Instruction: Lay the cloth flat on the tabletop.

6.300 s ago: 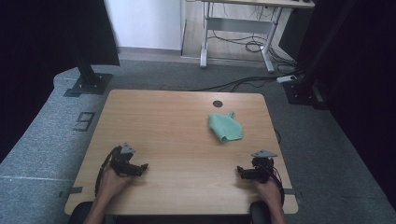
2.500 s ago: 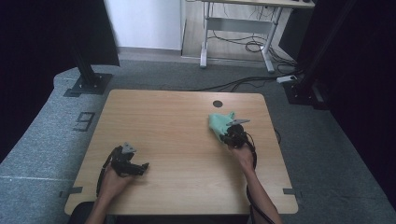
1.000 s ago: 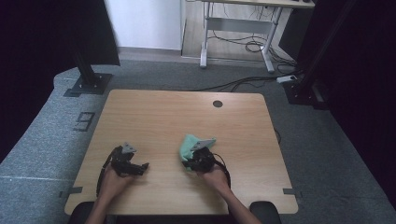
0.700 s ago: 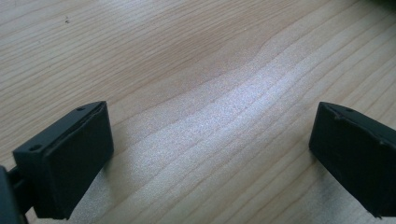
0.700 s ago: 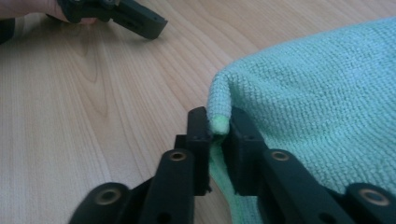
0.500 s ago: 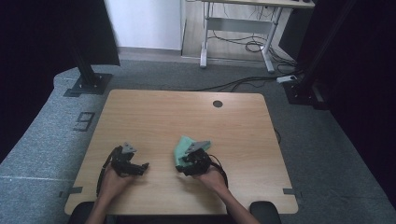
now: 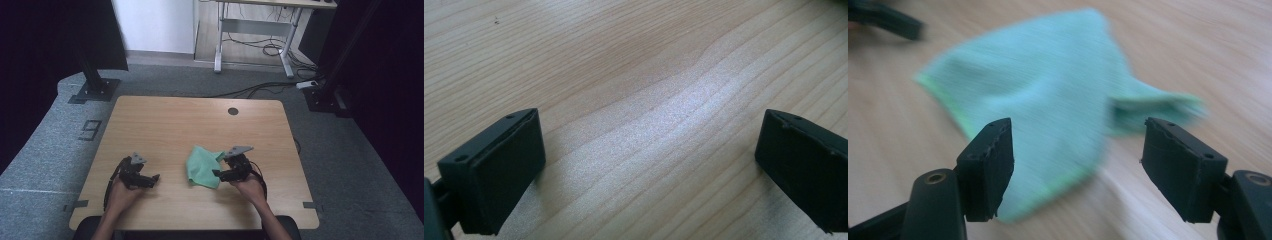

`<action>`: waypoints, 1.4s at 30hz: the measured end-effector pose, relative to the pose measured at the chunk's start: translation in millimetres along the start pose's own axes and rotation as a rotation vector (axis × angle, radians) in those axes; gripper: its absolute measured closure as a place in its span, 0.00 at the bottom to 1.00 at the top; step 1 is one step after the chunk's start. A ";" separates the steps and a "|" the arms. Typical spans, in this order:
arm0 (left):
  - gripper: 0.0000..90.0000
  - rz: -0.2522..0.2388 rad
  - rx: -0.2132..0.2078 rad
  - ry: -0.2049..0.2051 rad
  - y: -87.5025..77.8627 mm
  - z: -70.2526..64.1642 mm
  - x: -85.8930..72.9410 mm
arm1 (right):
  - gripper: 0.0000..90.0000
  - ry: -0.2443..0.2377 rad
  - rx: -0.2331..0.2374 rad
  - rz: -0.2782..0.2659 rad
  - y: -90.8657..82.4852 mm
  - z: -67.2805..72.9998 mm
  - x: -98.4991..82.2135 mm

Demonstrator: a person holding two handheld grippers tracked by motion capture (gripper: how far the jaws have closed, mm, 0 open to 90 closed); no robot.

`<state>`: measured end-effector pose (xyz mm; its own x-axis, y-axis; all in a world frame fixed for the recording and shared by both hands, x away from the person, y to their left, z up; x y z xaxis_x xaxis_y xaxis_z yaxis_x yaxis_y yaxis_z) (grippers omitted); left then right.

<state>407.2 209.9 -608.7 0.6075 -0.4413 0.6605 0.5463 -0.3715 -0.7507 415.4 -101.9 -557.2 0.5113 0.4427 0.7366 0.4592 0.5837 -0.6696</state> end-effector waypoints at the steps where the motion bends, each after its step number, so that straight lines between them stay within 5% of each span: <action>1: 0.00 0.001 0.005 -0.006 0.2 -0.1 0.3 | 0.32 0.021 -0.034 0.000 -4.9 -13.0 -6.5; 8: 0.05 0.021 0.034 -0.048 1.0 -2.4 5.2 | 0.32 0.082 -0.120 0.006 -12.8 -45.4 -28.2; 12: 0.07 -0.001 -0.018 -0.041 -3.1 -12.8 15.9 | 0.28 0.120 -0.176 0.032 -12.0 -62.8 -42.0; 15: 0.17 -0.012 -0.103 -0.014 -6.4 -30.3 28.6 | 0.23 0.130 -0.211 0.053 -9.5 -71.5 -51.8; 21: 0.21 -0.028 -0.126 0.027 -7.4 -44.7 49.7 | 0.17 0.158 -0.243 0.034 -6.3 -86.1 -61.8; 30: 0.21 -0.028 -0.154 0.140 -7.8 -81.6 97.4 | 0.06 0.167 -0.267 -0.004 -6.5 -96.7 -66.4; 42: 0.33 -0.038 -0.253 0.206 9.8 -132.2 139.3 | 0.05 0.169 -0.268 -0.001 -6.4 -96.1 -66.8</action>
<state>420.9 36.8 -526.1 0.4457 -0.5698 0.6904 0.3901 -0.5706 -0.7227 448.1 -200.6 -611.2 0.6135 0.3098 0.7264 0.6235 0.3744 -0.6863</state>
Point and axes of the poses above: each handheld gripper's, and its own axes: y roughly forward along the jaws, x roughly out of its top, z roughly to its left, the point moved 8 cm from there along y, roughly forward along the jaws, and after that the axes turned 2 degrees about y, right-handed, at the moved point
